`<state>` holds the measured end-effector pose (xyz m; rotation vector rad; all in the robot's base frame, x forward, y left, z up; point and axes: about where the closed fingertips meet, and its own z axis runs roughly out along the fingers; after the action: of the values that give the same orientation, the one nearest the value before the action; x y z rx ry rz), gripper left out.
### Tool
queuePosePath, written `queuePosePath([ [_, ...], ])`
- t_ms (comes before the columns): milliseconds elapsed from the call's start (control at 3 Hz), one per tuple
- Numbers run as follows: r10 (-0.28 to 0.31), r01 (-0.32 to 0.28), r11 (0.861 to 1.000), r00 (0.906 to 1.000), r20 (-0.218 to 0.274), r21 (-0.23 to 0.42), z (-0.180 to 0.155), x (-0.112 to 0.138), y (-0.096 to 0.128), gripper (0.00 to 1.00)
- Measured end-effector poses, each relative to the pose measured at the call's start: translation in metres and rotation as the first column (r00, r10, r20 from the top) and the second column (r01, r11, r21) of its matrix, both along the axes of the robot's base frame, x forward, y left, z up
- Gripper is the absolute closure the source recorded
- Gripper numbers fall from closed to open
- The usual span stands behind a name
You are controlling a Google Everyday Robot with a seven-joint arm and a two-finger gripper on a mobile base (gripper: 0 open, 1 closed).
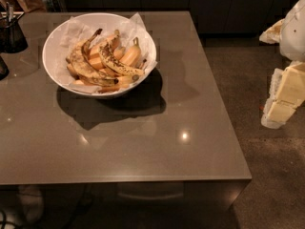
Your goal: Pick banana from white bowl
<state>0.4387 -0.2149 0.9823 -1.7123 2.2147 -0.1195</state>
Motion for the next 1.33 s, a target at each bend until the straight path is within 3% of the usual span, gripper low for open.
queuePosePath([
  [333, -0.001, 0.001, 1.0, 1.0, 0.001, 0.0, 0.0, 0.0, 0.0, 0.0],
  [667, -0.066, 0.066, 0.998, 0.9973, -0.033, -0.006, -0.003, 0.014, 0.007, 0.0],
  [1000, -0.143, 0.138, 0.99, 0.9786, -0.148, -0.038, -0.018, 0.073, 0.048, 0.0],
  [1333, -0.135, 0.133, 0.991, 0.9836, -0.12, -0.021, -0.016, 0.077, 0.052, 0.0],
])
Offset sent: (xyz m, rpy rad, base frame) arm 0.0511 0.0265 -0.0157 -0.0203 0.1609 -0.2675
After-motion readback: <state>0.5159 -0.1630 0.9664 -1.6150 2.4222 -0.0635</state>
